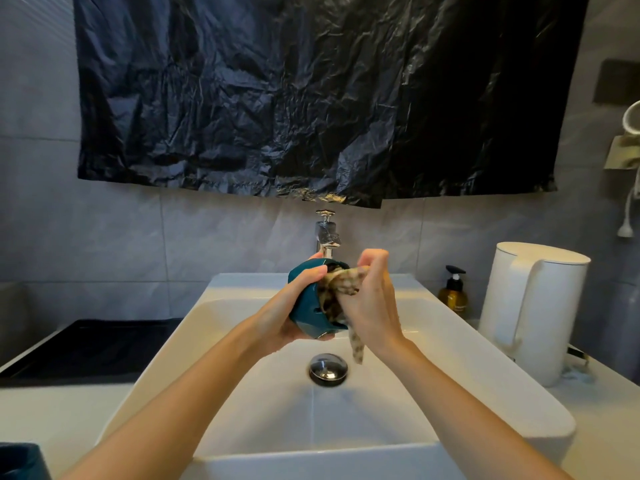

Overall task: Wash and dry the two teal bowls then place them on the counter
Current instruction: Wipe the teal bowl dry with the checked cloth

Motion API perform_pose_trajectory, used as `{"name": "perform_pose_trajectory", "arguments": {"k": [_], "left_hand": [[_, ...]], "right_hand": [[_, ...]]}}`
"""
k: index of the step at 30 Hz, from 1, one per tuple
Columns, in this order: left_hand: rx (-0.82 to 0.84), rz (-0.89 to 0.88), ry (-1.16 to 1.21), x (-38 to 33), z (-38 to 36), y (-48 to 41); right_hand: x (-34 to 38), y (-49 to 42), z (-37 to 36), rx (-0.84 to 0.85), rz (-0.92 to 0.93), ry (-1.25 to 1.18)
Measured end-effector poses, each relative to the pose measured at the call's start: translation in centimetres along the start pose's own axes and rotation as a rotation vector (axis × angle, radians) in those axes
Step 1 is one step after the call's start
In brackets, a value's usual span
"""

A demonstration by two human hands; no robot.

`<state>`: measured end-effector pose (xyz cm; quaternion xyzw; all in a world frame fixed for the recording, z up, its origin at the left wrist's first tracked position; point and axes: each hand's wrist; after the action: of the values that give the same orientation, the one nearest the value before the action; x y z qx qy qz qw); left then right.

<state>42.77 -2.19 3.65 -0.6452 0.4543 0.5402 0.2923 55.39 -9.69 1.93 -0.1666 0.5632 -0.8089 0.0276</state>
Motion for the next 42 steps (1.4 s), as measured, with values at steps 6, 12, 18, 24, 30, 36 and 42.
{"name": "perform_pose_trajectory", "arguments": {"k": [6, 12, 18, 24, 30, 36, 42], "left_hand": [[-0.073, -0.083, -0.042, -0.4, 0.5, 0.5], [-0.058, -0.089, -0.124, -0.6, 1.2, 0.8], [-0.037, -0.082, -0.105, -0.3, 1.1, 0.4], [-0.04, -0.033, -0.006, -0.6, 1.6, 0.6], [0.007, -0.003, 0.005, -0.4, 1.7, 0.2], [-0.029, -0.06, -0.026, -0.4, 1.3, 0.6], [-0.045, -0.106, -0.049, -0.9, 1.4, 0.9]], "right_hand": [[0.1, 0.1, -0.2, 0.183, 0.324, 0.11], [0.1, 0.1, -0.6, 0.271, 0.292, -0.013], [0.9, 0.1, -1.3, 0.2, 0.287, -0.023], [0.6, 0.0, -1.2, 0.32, 0.251, -0.282], [1.3, -0.2, -1.1, 0.307, 0.395, -0.172], [1.0, -0.3, -0.4, 0.336, 0.534, 0.312], [2.0, -0.4, 0.3, 0.294, 0.491, 0.538]]}}
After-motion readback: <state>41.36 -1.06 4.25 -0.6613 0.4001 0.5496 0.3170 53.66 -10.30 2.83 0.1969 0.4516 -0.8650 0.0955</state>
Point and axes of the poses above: each hand's wrist, its own y-axis away from the middle knuckle, its own z-axis out of the back of the hand, x = y × z, and after that the axes turned 14 degrees about z, right-handed
